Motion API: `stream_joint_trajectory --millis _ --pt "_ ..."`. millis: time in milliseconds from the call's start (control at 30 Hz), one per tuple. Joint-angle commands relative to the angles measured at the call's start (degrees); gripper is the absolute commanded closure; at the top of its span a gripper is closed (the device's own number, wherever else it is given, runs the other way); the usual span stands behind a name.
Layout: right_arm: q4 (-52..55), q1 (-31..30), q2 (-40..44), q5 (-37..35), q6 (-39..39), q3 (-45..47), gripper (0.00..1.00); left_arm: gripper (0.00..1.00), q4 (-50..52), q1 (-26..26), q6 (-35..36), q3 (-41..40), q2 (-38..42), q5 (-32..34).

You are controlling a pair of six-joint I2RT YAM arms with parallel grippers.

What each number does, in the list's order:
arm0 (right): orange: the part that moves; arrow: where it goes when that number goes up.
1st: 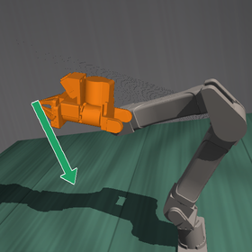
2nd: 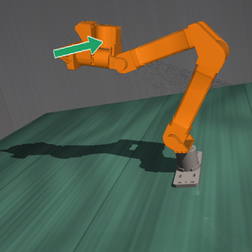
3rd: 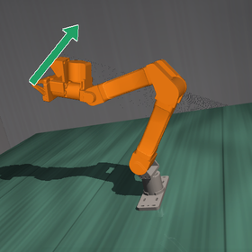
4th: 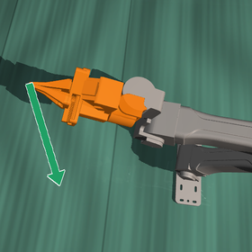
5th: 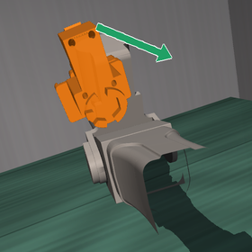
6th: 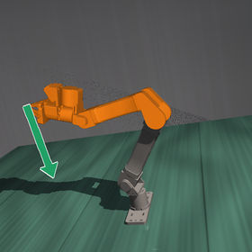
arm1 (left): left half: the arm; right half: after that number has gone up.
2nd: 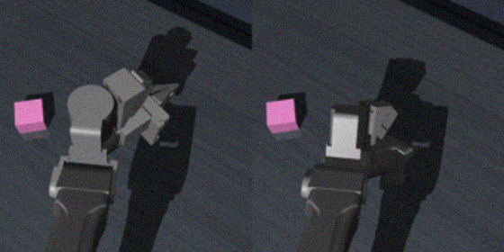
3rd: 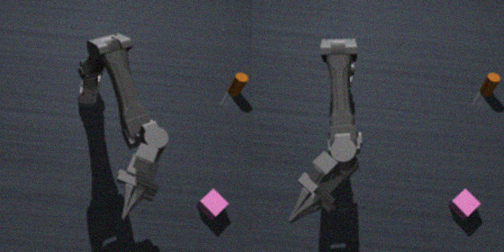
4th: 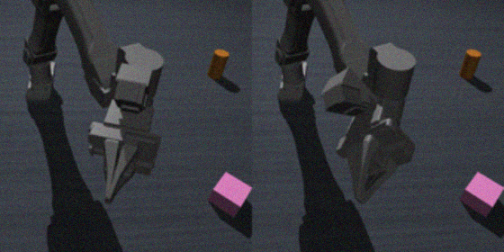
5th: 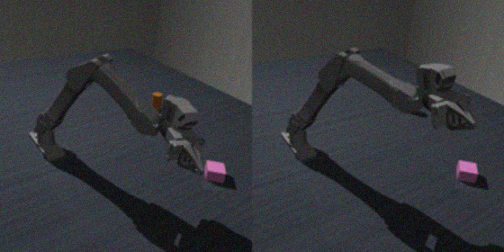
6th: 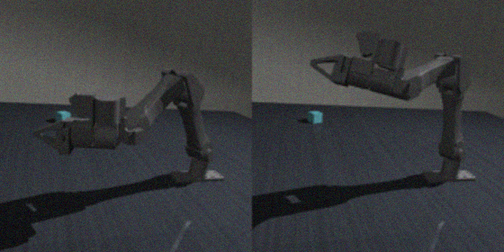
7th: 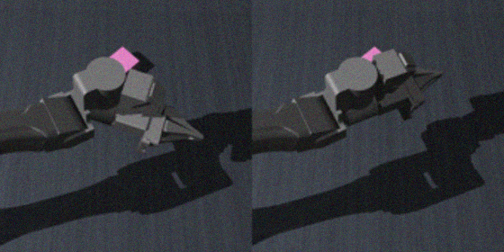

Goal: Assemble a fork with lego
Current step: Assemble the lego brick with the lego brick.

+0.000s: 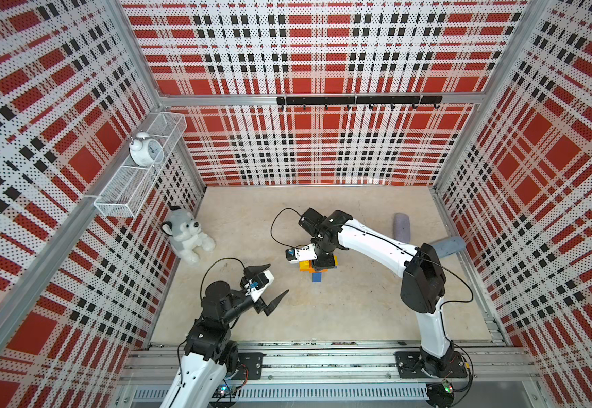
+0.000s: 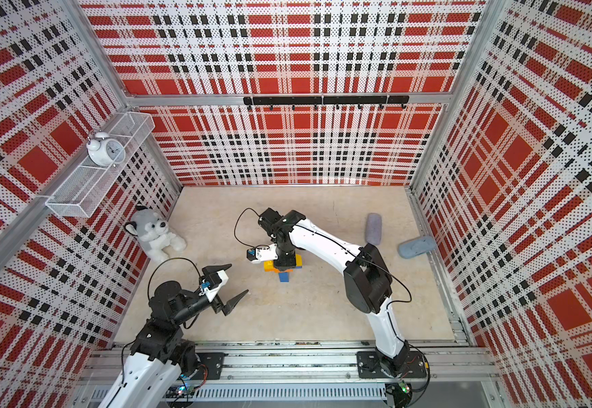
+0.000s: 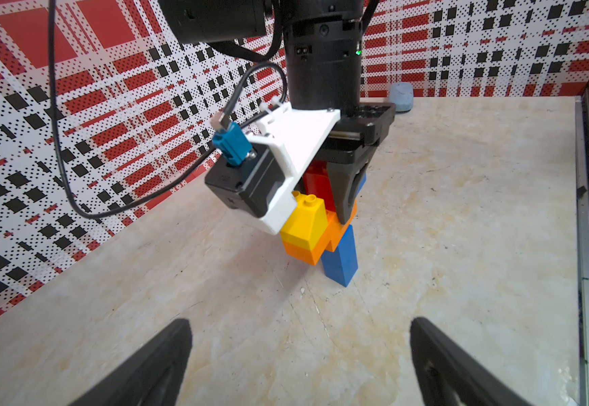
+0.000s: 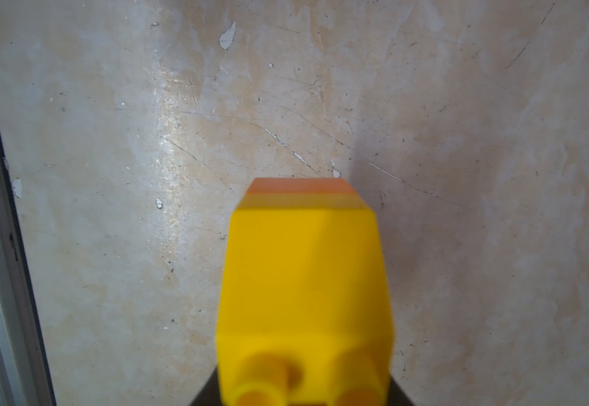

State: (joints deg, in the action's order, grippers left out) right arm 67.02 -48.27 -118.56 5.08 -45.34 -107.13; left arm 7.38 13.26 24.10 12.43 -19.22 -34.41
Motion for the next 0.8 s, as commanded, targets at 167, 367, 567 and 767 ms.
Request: stream_joint_trajectory --millis 167,367,567,767 --pt "-2.3 -0.7 -5.1 0.6 1.1 1.9 0.78 0.02 -0.7 0.5 0.4 -1.0 0.5 0.2" --pt "-4.0 0.2 -1.6 1.7 1.9 5.2 0.78 0.02 -0.7 0.4 0.4 -1.0 0.6 0.3" --pt "0.1 -0.5 -2.1 -1.9 7.2 1.4 0.78 0.02 -0.9 0.4 0.4 -0.9 0.4 0.5" --pt "2.7 -1.9 -3.7 -3.1 11.2 -0.9 0.77 0.02 -1.6 0.5 0.5 -0.9 -0.3 0.5"
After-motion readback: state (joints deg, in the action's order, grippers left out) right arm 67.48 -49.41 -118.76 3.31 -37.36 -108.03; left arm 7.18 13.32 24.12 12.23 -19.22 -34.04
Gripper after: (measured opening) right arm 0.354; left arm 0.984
